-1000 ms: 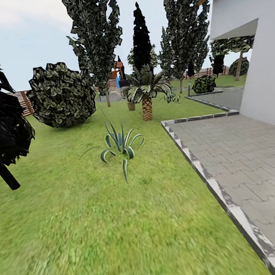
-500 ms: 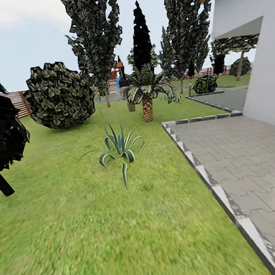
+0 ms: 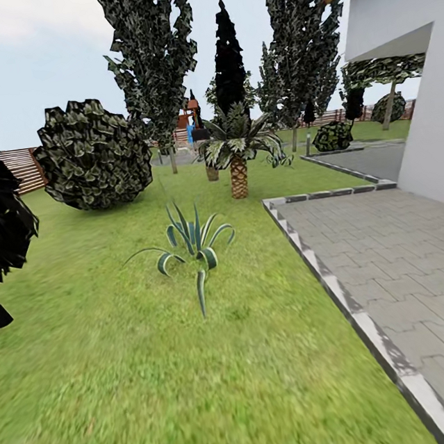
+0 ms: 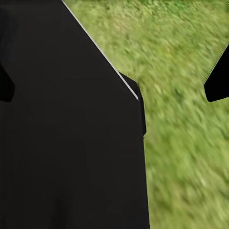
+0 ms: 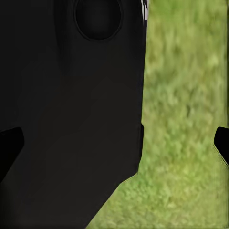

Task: Take the three Easter eggs out of the wicker basket on the lawn in the garden, then place them on the lawn next to a single tree (choose any tree) so that all three eggs are next to the same tree and none are left in the basket.

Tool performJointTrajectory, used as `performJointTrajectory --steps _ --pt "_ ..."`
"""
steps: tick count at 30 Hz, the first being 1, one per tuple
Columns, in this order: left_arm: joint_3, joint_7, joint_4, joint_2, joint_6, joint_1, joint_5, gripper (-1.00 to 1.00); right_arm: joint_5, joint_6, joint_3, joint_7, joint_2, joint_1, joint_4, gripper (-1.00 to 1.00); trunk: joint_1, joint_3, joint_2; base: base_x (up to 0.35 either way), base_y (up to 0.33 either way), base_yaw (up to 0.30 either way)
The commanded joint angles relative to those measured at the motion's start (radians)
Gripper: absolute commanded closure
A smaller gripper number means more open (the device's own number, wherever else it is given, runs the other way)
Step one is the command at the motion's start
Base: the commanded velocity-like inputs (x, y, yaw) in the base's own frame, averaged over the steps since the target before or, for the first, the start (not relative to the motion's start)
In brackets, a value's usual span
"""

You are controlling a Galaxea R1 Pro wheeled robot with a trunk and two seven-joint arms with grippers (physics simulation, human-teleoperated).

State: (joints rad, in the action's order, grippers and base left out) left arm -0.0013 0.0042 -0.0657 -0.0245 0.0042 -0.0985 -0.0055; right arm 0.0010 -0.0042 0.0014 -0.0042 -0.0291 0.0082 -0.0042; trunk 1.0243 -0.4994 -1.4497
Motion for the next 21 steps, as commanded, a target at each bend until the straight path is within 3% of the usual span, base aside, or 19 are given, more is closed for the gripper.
performJointTrajectory --steps 1,21 --pt "0.000 0.000 -0.002 0.000 0.000 -0.001 -0.001 -1.00 0.000 0.000 0.000 0.000 0.000 0.000 0.000 -1.00 0.001 -0.001 0.000 0.333 0.000 0.000" --pt "0.000 0.001 -0.002 0.000 0.000 -0.001 -0.001 -1.00 0.000 0.000 0.000 0.000 0.000 0.000 0.000 -1.00 0.001 -0.001 0.000 0.333 0.000 0.000"
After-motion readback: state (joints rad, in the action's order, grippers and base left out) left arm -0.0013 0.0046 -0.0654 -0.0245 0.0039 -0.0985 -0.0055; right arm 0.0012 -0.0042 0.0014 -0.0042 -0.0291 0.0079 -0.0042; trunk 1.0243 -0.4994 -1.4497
